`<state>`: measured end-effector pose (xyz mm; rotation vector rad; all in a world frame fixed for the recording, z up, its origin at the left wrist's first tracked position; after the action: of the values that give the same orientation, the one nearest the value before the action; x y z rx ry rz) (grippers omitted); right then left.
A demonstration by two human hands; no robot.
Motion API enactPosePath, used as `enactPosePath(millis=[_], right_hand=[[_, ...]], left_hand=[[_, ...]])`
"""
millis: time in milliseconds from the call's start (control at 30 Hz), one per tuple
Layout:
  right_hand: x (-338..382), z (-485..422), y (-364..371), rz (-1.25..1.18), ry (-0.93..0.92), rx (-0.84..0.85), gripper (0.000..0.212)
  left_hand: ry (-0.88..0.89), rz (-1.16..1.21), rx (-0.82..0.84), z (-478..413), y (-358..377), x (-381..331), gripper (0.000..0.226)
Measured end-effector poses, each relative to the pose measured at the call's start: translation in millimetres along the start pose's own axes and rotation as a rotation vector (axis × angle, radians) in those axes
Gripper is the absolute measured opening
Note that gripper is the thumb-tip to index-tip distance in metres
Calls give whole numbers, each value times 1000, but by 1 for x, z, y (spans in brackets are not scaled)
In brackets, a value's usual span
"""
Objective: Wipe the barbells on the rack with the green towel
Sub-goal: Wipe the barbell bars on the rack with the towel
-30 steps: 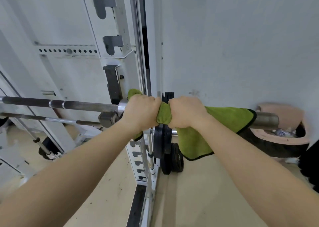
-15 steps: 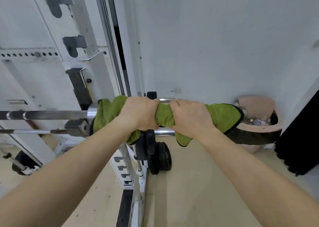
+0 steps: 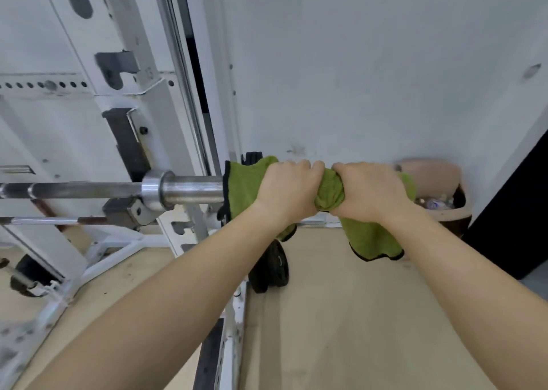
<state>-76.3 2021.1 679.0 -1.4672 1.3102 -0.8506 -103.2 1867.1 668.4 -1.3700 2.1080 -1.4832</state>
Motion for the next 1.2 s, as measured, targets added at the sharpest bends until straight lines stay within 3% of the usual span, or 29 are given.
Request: enactPosePath(millis=[233,367,500,567,667,800,900,967,1133,1200], right_hand=[[142,-53,1,-50,-172,-35,29],[185,-75,1,-12,-214,-18,14],[183,-58,24,128,-183,-370,15],[181,-52,36,151,-200,-505,16],[171,-52,30,139,-226,-413,19],[133,-57,2,-94,-178,74,33],[107,-58,-11,-194,-138,244,39],[91,-50,-7,-161,-117,187,40],[29,-6,18,104,-156,-251,46],[-5,10,23,117,-94,-293,47]], left_hand=[[-70,-156,63,80,-8,128,30],[-60,-226,348,81,-21,151,33],[-84,-102,723,55,-23,154,49],[-86,-21,807,48,-20,156,50],[-100,-69,712,52,-19,152,44],[-97,-251,323,74,-10,138,43],[-87,-180,194,72,-6,119,43],[-81,-142,234,58,-7,103,42],[-33,-21,347,14,-12,62,42],[-14,25,329,-8,-10,32,40]])
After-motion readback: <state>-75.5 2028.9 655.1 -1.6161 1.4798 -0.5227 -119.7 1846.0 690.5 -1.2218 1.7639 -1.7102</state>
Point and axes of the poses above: each hand's wrist, its own z-axis away from the middle knuckle, its own y-axis out of the palm, x = y × z, the point moved 2 cm from there along -z, towards the middle knuckle, and after that the axes turned 2 degrees about x, right-handed, at the moved point
